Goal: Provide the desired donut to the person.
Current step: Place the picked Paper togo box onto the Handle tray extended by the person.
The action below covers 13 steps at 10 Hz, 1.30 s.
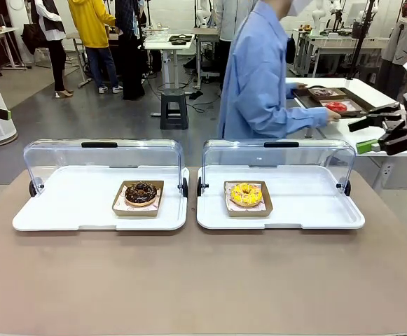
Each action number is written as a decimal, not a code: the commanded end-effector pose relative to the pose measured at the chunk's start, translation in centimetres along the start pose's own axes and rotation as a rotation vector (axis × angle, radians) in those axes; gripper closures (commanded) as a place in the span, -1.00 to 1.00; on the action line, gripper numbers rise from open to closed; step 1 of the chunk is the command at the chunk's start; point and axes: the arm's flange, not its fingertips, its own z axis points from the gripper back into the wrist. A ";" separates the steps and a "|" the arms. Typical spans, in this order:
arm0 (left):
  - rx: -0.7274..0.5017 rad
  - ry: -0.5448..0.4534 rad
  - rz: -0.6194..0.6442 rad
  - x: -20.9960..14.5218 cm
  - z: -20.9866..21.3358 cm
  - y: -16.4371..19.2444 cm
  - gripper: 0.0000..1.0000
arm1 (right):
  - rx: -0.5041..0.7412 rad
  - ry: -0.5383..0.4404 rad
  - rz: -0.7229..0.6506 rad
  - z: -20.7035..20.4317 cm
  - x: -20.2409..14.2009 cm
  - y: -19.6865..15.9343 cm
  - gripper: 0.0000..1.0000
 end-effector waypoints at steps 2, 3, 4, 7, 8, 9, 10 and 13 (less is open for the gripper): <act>0.020 -0.006 -0.003 0.1 -0.1 0.0 -1.00 | 0.098 -0.100 -0.020 2.3 -0.4 0.4 -1.00; 0.020 -0.006 -0.003 0.1 -0.1 0.0 -1.00 | 0.099 -0.106 -0.019 2.7 -0.6 0.3 -1.00; 0.020 -0.006 -0.003 0.1 -0.1 0.0 -1.00 | 0.102 -0.106 -0.018 2.9 -0.6 0.3 -1.00; 0.020 -0.006 -0.003 0.1 -0.1 0.0 -1.00 | 0.101 -0.100 -0.034 3.0 -0.5 1.1 -1.00; 0.020 -0.006 -0.003 0.1 -0.1 0.0 -1.00 | 0.101 -0.100 -0.034 3.0 -0.5 1.1 -1.00; 0.020 -0.006 -0.003 0.1 -0.1 0.0 -1.00 | 0.101 -0.100 -0.034 3.0 -0.5 1.1 -1.00; 0.020 -0.006 -0.003 0.1 -0.1 0.0 -1.00 | 0.101 -0.100 -0.034 3.0 -0.5 1.1 -1.00; 0.020 -0.006 -0.003 0.1 -0.1 0.0 -1.00 | 0.101 -0.100 -0.034 3.0 -0.5 1.1 -1.00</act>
